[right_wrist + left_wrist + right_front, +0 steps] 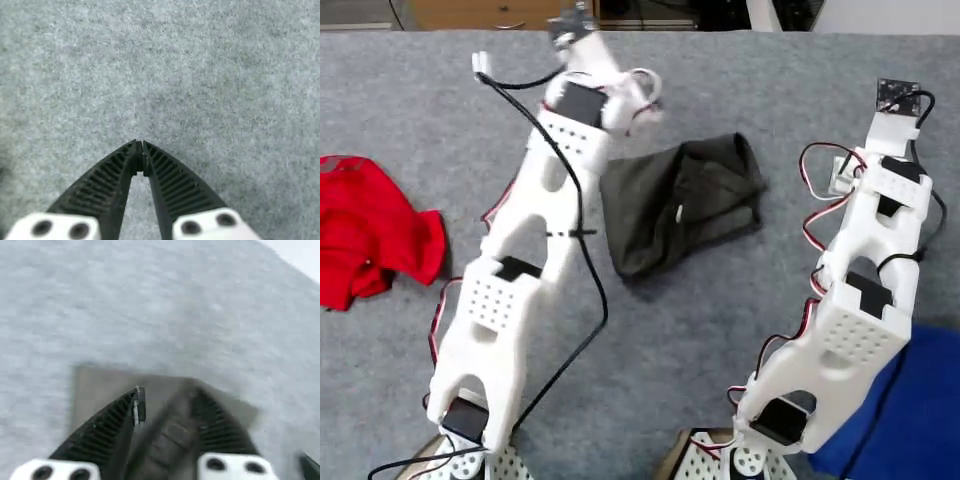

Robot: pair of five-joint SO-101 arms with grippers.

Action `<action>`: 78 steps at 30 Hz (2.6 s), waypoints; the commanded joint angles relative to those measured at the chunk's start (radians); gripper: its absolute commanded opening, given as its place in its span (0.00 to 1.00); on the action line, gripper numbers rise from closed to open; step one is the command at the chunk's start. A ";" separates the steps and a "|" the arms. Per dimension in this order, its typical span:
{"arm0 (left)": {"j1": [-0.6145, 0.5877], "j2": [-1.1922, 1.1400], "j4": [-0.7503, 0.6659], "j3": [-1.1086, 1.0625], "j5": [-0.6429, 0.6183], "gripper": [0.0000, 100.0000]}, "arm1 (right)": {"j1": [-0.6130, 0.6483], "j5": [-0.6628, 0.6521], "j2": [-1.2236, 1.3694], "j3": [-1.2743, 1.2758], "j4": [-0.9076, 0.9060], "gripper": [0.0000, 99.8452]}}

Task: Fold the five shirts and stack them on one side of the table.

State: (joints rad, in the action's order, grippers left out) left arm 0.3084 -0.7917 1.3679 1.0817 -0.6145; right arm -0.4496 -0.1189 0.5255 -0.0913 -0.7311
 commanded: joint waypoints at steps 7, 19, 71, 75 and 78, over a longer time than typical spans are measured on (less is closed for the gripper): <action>0.009 -0.140 0.012 -0.091 0.002 0.02 | -0.005 0.005 -0.004 -0.047 0.014 0.01; -0.043 -0.237 0.025 -0.031 0.002 0.02 | 0.269 -0.292 -0.114 -0.240 -0.393 0.01; -0.370 -0.312 0.183 0.301 -0.091 0.11 | 0.618 -0.390 0.734 -1.360 -1.048 0.01; -0.370 -0.312 0.183 0.301 -0.091 0.11 | 0.559 -0.390 0.702 -1.351 -1.056 0.01; -0.370 -0.312 0.183 0.301 -0.091 0.11 | 0.518 -0.384 0.667 -1.349 -1.057 0.01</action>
State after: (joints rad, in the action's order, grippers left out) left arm -0.0583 -1.1170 1.5627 1.3502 -0.7004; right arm 0.1227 -0.5071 1.2620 -1.4108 -1.7653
